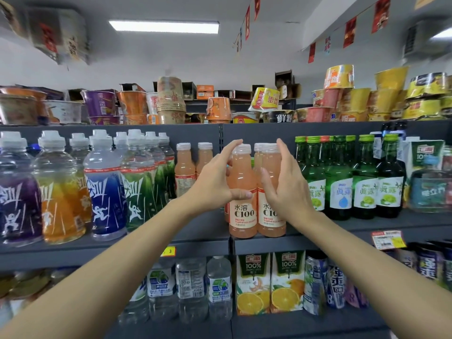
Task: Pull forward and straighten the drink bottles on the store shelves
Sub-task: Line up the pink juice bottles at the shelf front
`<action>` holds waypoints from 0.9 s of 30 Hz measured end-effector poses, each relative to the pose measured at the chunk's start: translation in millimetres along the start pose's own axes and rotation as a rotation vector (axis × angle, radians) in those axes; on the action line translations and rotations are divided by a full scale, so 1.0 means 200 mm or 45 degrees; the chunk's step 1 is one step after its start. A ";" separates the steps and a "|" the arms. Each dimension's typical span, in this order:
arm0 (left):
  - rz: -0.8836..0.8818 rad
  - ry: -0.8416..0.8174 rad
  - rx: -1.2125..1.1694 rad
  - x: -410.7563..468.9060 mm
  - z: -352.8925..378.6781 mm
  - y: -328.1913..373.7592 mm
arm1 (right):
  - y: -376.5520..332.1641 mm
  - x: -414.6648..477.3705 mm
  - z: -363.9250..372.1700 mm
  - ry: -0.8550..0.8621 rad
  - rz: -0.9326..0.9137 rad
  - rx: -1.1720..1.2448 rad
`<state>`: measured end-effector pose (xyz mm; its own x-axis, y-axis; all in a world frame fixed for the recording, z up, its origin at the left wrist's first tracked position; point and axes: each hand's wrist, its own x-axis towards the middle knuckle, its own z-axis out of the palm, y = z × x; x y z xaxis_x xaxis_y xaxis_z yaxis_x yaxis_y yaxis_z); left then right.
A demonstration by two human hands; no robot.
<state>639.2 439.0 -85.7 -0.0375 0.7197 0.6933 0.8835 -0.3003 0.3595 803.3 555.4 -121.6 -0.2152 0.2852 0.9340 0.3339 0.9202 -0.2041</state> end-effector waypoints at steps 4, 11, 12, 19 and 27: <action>0.012 0.013 0.006 -0.01 0.01 -0.01 | 0.02 -0.02 0.02 0.052 0.016 0.017; 0.053 0.015 0.040 -0.02 0.01 -0.02 | 0.00 -0.03 0.02 0.061 -0.007 -0.100; 0.054 0.015 0.043 -0.03 0.01 -0.03 | 0.00 -0.03 0.01 0.074 -0.017 -0.150; 0.029 0.007 0.110 -0.10 -0.05 -0.11 | -0.14 0.03 0.01 0.158 -0.184 -0.333; -0.031 -0.077 0.224 -0.13 -0.22 -0.19 | -0.39 0.15 0.11 0.105 -0.308 -0.422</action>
<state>585.8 403.3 -90.0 -0.0363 0.7633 0.6450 0.9509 -0.1722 0.2573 751.0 497.9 -83.0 -0.2537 0.0364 0.9666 0.5629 0.8182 0.1169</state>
